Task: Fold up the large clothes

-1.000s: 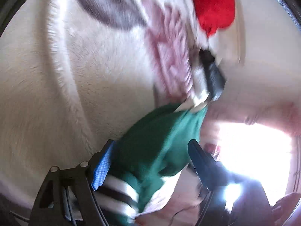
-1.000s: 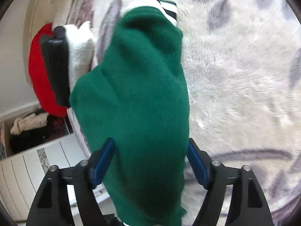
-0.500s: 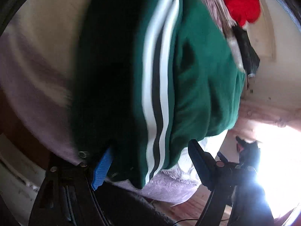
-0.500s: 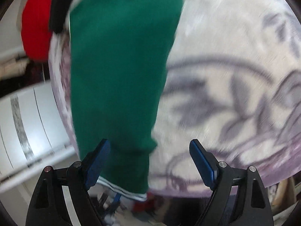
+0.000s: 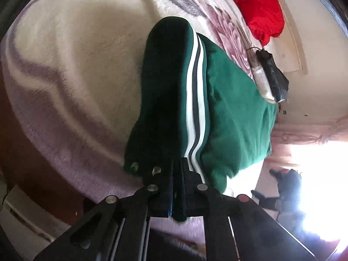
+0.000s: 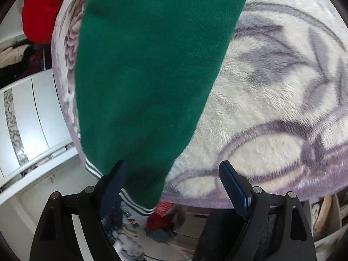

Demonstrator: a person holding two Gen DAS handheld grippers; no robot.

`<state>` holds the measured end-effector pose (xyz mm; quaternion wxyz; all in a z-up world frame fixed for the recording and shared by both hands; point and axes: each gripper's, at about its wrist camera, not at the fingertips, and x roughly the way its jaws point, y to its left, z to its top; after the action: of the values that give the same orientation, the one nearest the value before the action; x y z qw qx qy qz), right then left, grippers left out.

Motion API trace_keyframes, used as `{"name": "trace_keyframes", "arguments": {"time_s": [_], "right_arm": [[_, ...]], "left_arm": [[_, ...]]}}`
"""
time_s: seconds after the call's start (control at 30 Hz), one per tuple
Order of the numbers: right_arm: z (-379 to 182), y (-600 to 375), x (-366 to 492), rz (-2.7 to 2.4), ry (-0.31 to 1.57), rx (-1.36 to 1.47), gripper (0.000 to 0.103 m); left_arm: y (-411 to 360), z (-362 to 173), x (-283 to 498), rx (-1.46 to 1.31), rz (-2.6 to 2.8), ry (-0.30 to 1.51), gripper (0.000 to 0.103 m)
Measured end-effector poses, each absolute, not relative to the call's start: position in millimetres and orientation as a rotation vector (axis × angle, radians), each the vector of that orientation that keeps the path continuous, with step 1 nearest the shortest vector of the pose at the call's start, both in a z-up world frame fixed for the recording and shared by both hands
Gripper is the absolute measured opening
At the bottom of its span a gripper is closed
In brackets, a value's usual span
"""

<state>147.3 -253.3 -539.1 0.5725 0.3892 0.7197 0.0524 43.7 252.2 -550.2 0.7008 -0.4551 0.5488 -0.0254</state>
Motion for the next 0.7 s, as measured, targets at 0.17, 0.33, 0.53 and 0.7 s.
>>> {"name": "trace_keyframes", "arguments": {"time_s": [0.17,0.33,0.53,0.7], "right_arm": [[-503.7,-251.2,151.9,0.142,1.662,0.845,0.088],[-503.7,-241.2,159.5,0.162,1.676,0.786,0.088],[-524.9,-231.0,173.3,0.206,1.758,0.696,0.088],[-512.1,-230.5,197.2,0.292,1.774,0.573,0.088]], "left_arm": [[222.2,-535.3,18.8,-1.09,-0.131,1.186,0.078],[167.0,-571.8,36.2,-1.081,-0.064,1.204,0.055],[170.0,-542.7,34.5,-1.059,0.0,1.014,0.007],[184.6,-566.3,12.3,-1.052,0.014,1.083,0.006]]}}
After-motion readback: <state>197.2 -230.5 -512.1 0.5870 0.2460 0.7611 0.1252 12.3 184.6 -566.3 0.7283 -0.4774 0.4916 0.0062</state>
